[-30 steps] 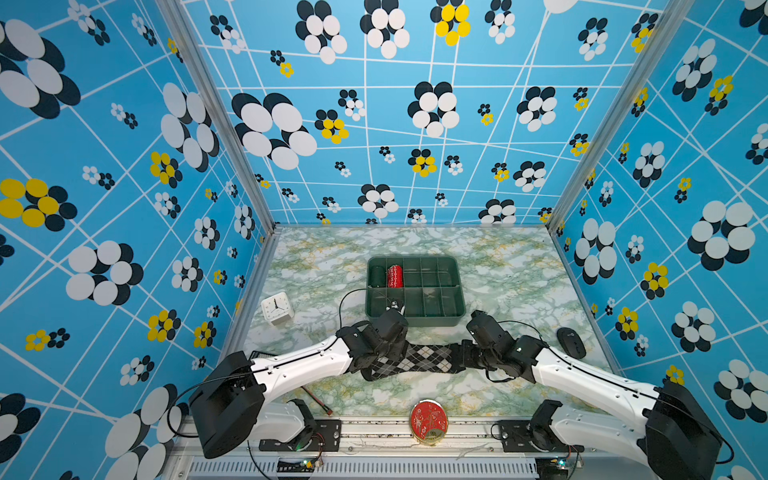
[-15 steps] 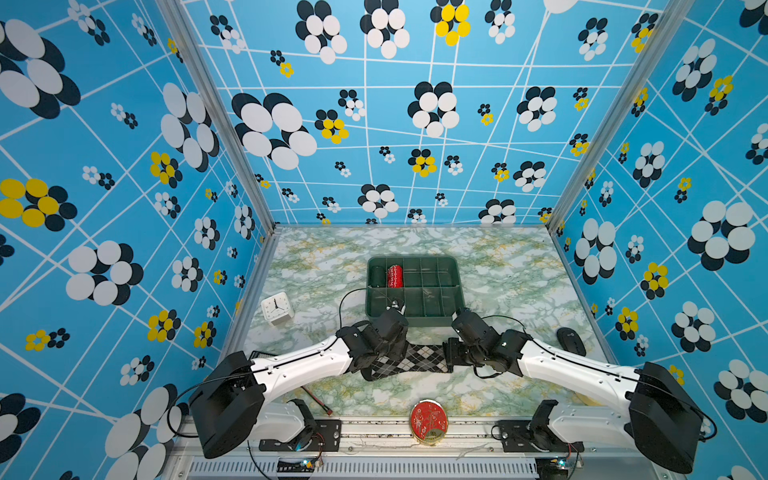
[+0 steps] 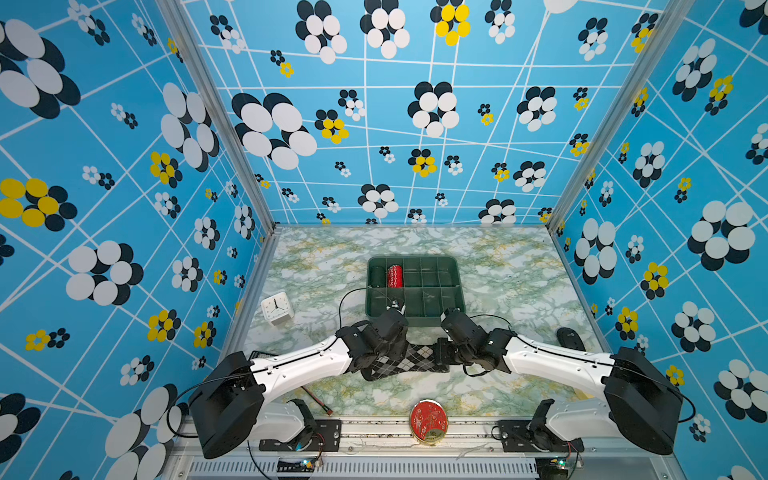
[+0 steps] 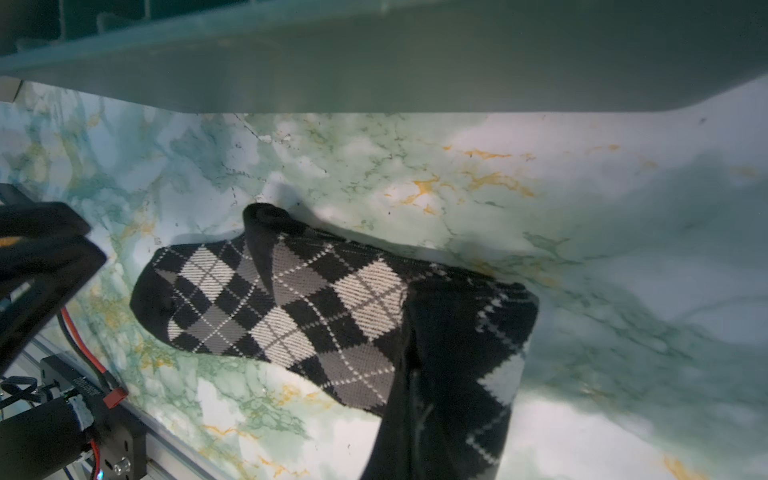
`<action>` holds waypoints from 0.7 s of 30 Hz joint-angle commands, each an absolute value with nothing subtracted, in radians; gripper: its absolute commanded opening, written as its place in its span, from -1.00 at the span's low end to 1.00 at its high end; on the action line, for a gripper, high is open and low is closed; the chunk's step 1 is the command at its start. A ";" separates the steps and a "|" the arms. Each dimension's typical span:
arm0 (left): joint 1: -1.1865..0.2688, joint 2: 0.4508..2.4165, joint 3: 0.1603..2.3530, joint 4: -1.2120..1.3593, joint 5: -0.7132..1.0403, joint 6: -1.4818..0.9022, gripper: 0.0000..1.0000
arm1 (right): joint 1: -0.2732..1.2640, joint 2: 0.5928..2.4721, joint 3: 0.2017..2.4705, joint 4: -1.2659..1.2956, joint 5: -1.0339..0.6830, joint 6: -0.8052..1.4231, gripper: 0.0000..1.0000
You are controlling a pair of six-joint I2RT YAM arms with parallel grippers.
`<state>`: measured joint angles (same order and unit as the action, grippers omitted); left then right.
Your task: Roll the socks
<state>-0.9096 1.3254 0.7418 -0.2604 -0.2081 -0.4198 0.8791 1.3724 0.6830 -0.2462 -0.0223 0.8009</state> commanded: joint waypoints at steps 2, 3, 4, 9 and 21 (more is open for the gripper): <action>-0.902 1.318 0.755 -0.262 -0.196 -0.427 -0.56 | 0.891 1.394 0.706 -0.223 -0.045 0.811 -1.00; -0.901 1.319 0.755 -0.262 -0.195 -0.427 -0.56 | 0.892 1.397 0.704 -0.222 -0.046 0.813 -1.00; -0.901 1.320 0.756 -0.261 -0.195 -0.426 -0.57 | 0.891 1.400 0.702 -0.221 -0.045 0.813 -1.00; -0.901 1.330 0.760 -0.259 -0.183 -0.426 -0.57 | 0.891 1.419 0.693 -0.211 -0.039 0.808 -1.00; -0.901 1.341 0.780 -0.264 -0.167 -0.423 -0.57 | 0.891 1.512 0.670 -0.128 -0.084 0.807 -0.65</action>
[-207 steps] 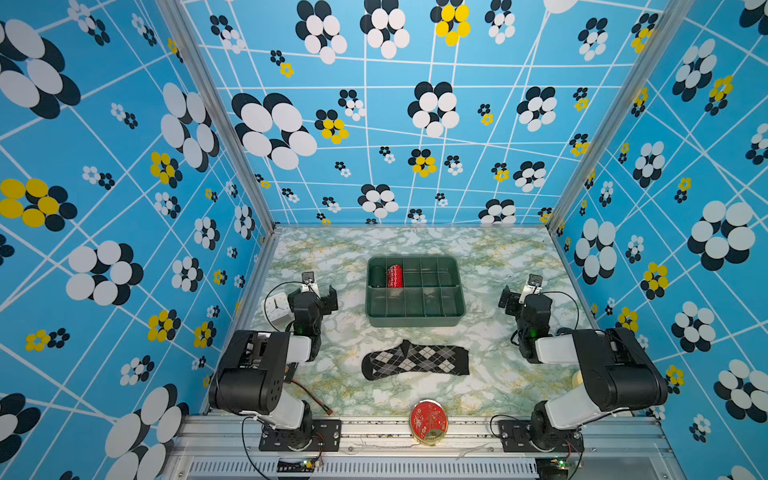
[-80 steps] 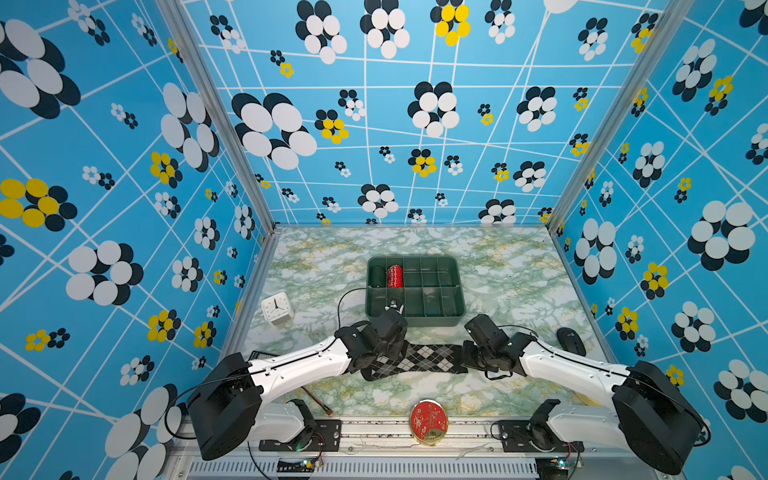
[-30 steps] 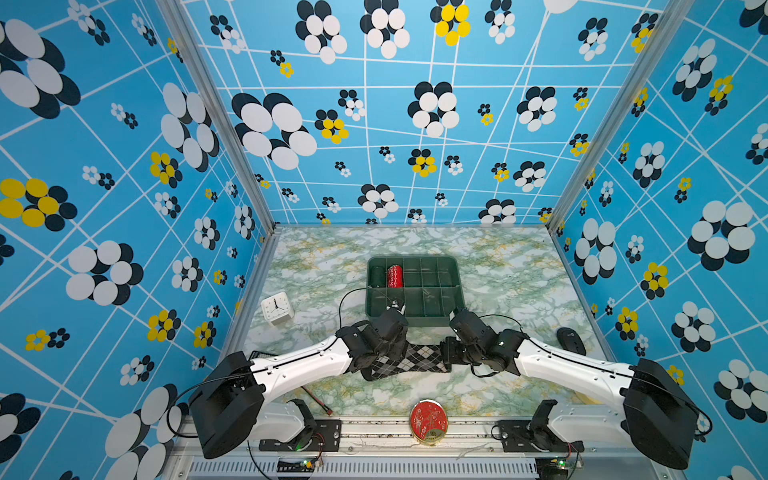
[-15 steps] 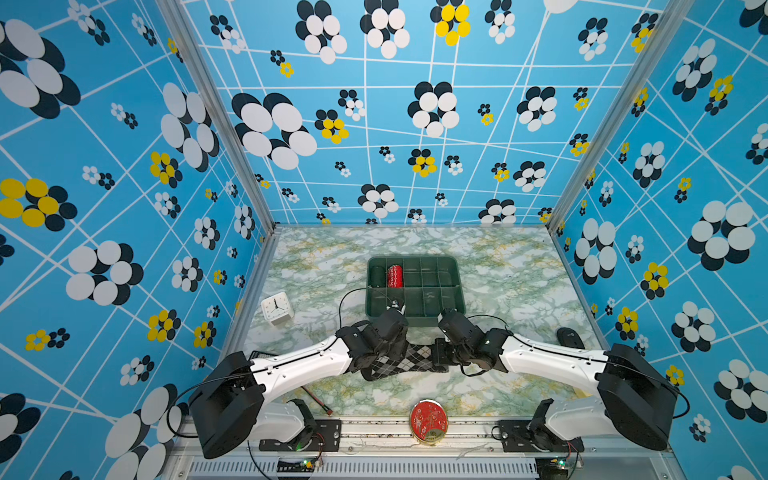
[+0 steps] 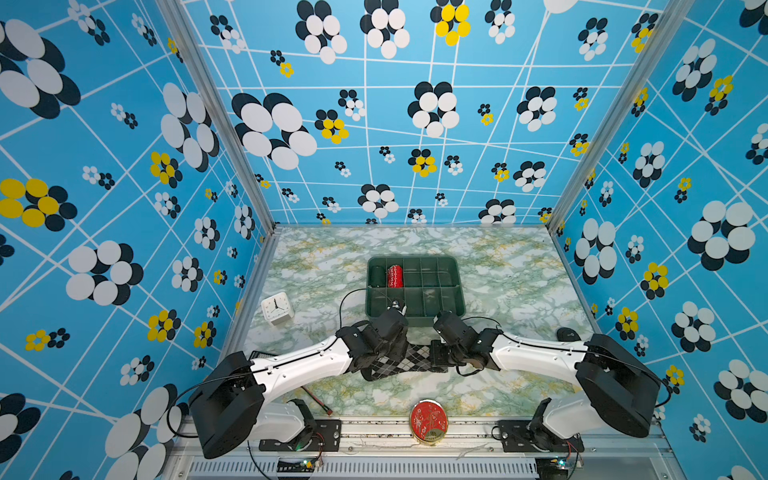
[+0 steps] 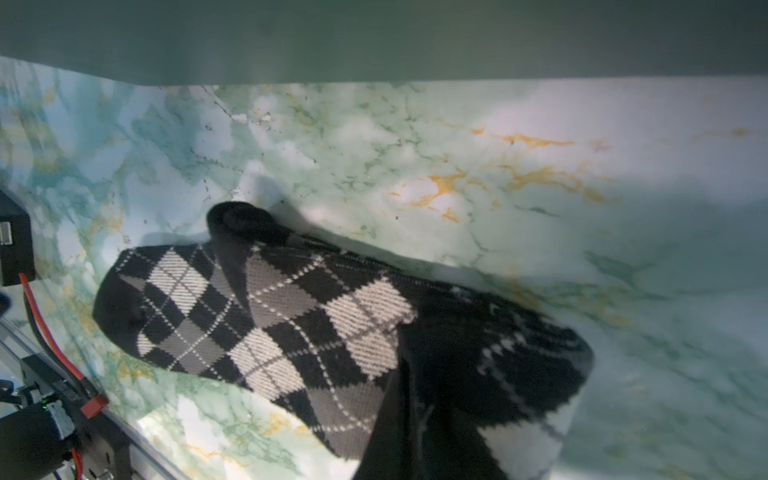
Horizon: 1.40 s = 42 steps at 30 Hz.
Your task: Roll the socks
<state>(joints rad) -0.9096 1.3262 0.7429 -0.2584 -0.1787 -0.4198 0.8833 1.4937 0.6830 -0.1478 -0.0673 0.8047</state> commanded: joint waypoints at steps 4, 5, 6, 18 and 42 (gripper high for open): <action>-0.903 1.348 0.790 -0.265 -0.162 -0.424 -0.58 | 0.886 1.515 0.664 -0.132 -0.083 0.799 -0.47; -0.902 1.351 0.792 -0.265 -0.160 -0.424 -0.59 | 0.882 1.514 0.659 -0.132 -0.086 0.798 -0.43; -0.903 1.354 0.794 -0.264 -0.159 -0.424 -0.60 | 0.879 1.509 0.652 -0.129 -0.089 0.799 -0.42; -0.904 1.379 0.819 -0.263 -0.141 -0.419 -0.84 | 0.824 1.426 0.579 -0.028 -0.193 0.804 -0.42; -0.948 1.384 0.854 -0.259 -0.120 -0.372 -1.00 | 0.711 1.152 0.547 -0.239 -0.111 0.768 -0.71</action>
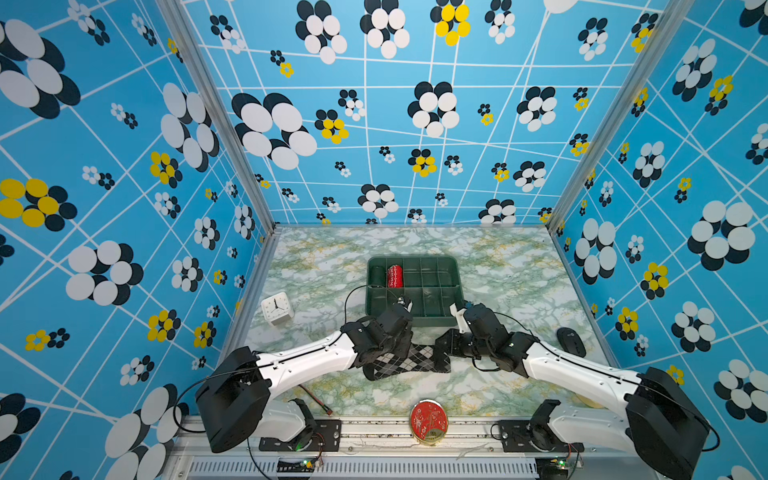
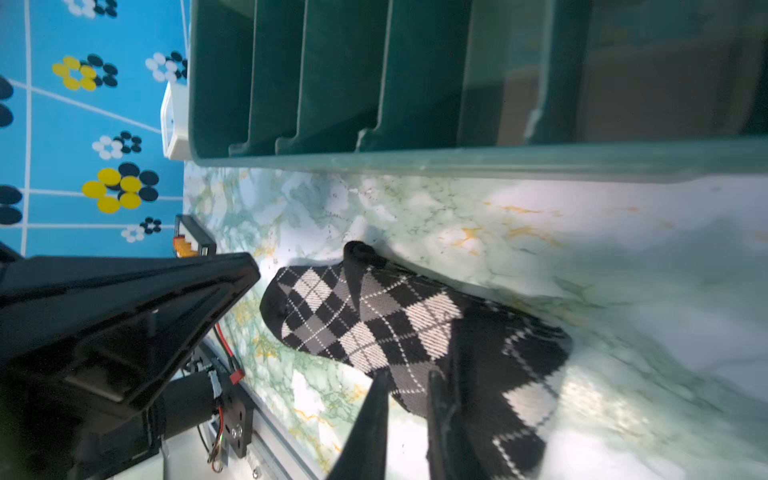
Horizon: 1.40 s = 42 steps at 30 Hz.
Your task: Roll the socks
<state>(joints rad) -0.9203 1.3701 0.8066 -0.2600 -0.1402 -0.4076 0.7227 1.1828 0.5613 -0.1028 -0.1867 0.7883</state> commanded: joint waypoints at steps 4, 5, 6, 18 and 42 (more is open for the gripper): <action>-0.994 1.412 0.907 -0.259 -0.103 -0.341 -1.00 | 0.707 1.140 0.545 -0.301 -0.083 0.762 -0.90; -1.006 1.426 0.925 -0.261 -0.094 -0.334 -1.00 | 0.707 1.143 0.541 -0.303 -0.085 0.762 -0.95; -1.018 1.444 0.943 -0.262 -0.088 -0.329 -1.00 | 0.707 1.147 0.537 -0.299 -0.091 0.762 -0.98; -1.103 1.630 1.046 -0.246 -0.007 -0.324 -0.84 | 0.694 1.163 0.521 -0.339 -0.068 0.761 -0.87; -1.118 1.763 1.059 -0.211 0.008 -0.357 -1.00 | 0.678 1.135 0.489 -0.318 -0.087 0.770 -0.88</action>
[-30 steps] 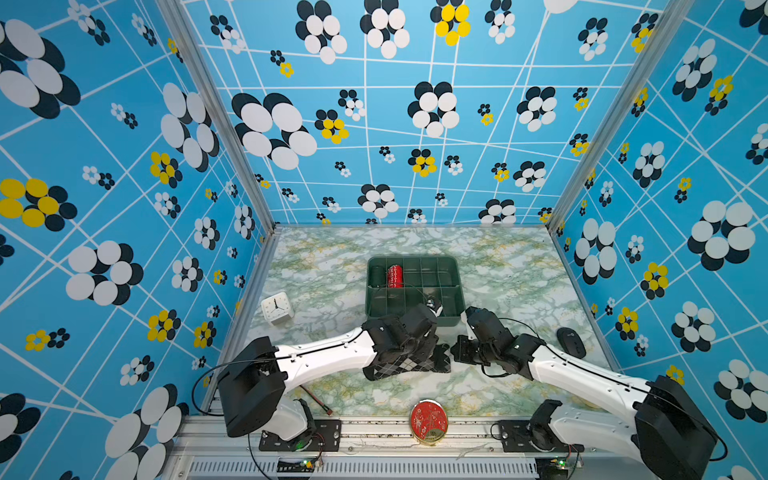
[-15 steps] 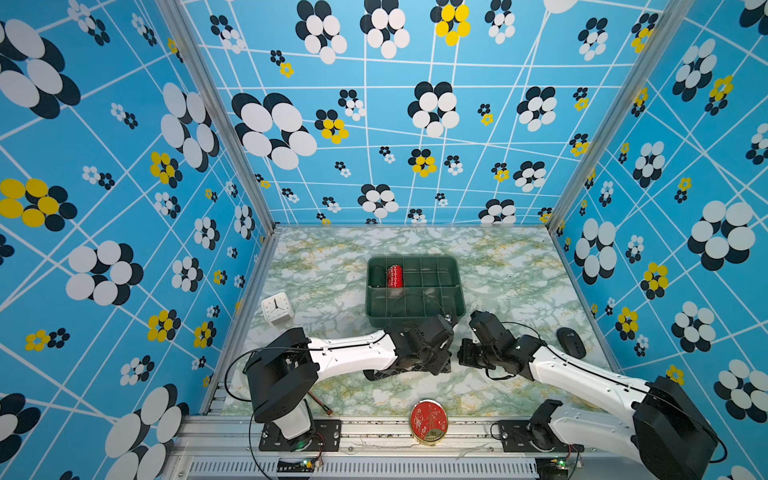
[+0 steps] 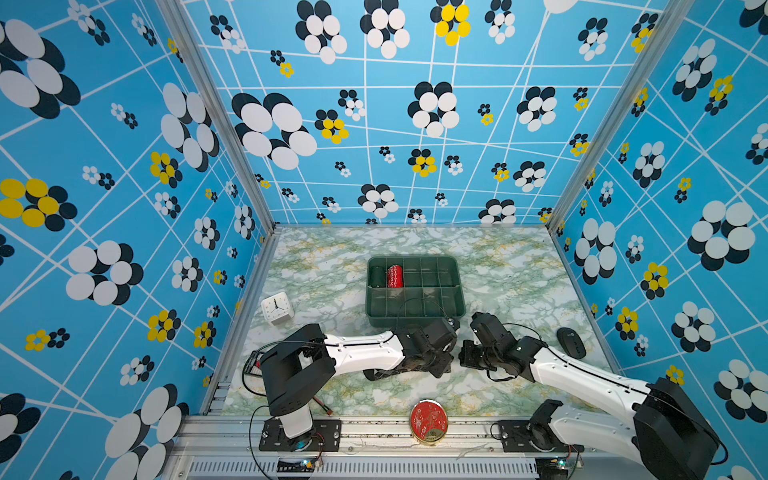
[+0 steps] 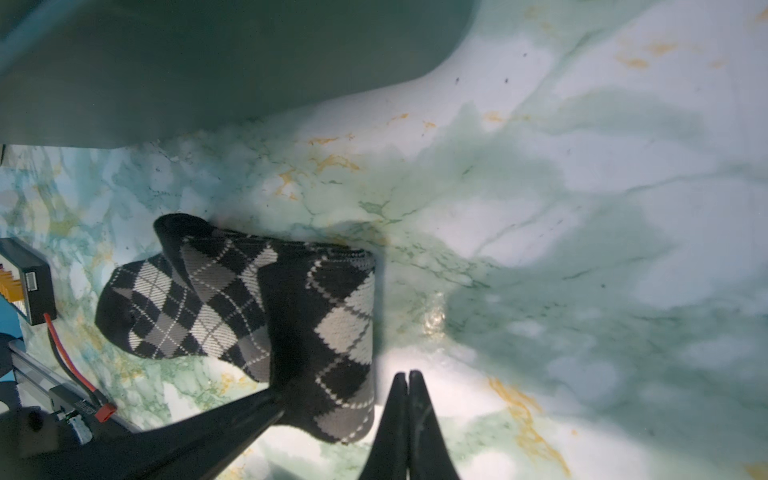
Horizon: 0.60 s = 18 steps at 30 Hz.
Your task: Roll the socks
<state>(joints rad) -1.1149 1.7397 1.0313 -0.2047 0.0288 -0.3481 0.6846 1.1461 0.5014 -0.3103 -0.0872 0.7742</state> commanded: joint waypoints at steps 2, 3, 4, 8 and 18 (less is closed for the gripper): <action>-1.113 1.776 1.061 -0.214 -0.008 -0.361 -1.00 | 0.678 1.136 0.489 -0.316 -0.090 0.770 -0.88; -1.108 1.779 1.060 -0.216 -0.015 -0.364 -1.00 | 0.677 1.137 0.489 -0.312 -0.092 0.769 -0.88; -1.102 1.783 1.060 -0.216 -0.017 -0.366 -1.00 | 0.678 1.137 0.489 -0.313 -0.095 0.770 -0.88; -1.086 1.793 1.058 -0.227 -0.016 -0.373 -1.00 | 0.678 1.144 0.486 -0.285 -0.127 0.773 -0.88; -1.083 1.813 1.052 -0.216 0.011 -0.381 -1.00 | 0.677 1.187 0.464 -0.108 -0.286 0.798 -0.88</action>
<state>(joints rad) -1.0859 1.7847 1.0355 -0.2073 0.0078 -0.3660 0.6838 1.1706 0.4778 -0.1680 -0.2279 0.7834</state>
